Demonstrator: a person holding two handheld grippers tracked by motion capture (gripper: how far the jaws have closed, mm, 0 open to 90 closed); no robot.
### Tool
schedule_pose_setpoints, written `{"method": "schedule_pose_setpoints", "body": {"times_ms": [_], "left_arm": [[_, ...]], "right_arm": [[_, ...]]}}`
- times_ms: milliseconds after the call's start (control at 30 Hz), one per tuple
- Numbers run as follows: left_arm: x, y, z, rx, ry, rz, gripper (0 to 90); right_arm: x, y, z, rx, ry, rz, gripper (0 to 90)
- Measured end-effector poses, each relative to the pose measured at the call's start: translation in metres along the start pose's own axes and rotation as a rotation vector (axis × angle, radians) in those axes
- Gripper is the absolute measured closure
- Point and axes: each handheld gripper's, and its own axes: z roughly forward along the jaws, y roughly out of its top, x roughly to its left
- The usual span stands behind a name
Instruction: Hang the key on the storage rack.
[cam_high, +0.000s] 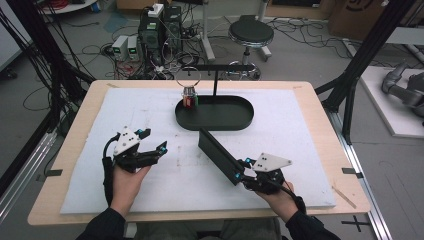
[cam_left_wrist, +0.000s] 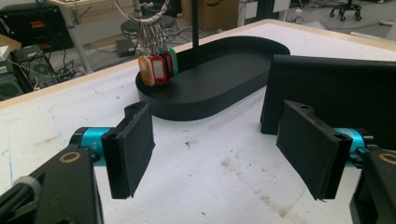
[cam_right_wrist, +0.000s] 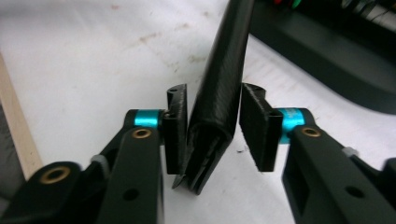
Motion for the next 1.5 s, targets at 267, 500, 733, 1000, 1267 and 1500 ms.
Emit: {"method": "schedule_pose_setpoints", "body": {"times_ms": [267, 500, 733, 1000, 1267, 1500], "left_arm": [[0.000, 0.000, 0.000, 0.001, -0.010, 0.002, 27.3], [0.001, 0.000, 0.000, -0.011, -0.026, -0.011, 27.3], [0.000, 0.008, 0.006, -0.035, -0.100, -0.001, 27.3], [-0.004, 0.025, 0.022, -0.036, -0.296, 0.013, 26.1], [-0.006, 0.032, 0.039, -0.033, -0.492, 0.010, 25.8], [-0.010, 0.032, 0.043, -0.060, -0.665, 0.002, 26.7]], "right_arm": [[-0.009, 0.000, 0.003, 0.023, 0.021, 0.048, 73.9], [-0.025, 0.003, -0.002, 0.007, 0.071, 0.060, 75.6], [-0.033, 0.012, -0.013, -0.062, 0.096, 0.036, 75.8], [-0.040, 0.022, -0.025, -0.119, 0.175, -0.002, 75.8], [-0.046, 0.027, -0.034, -0.153, 0.286, -0.056, 75.8], [-0.046, 0.029, -0.036, -0.161, 0.387, -0.104, 75.8]]}}
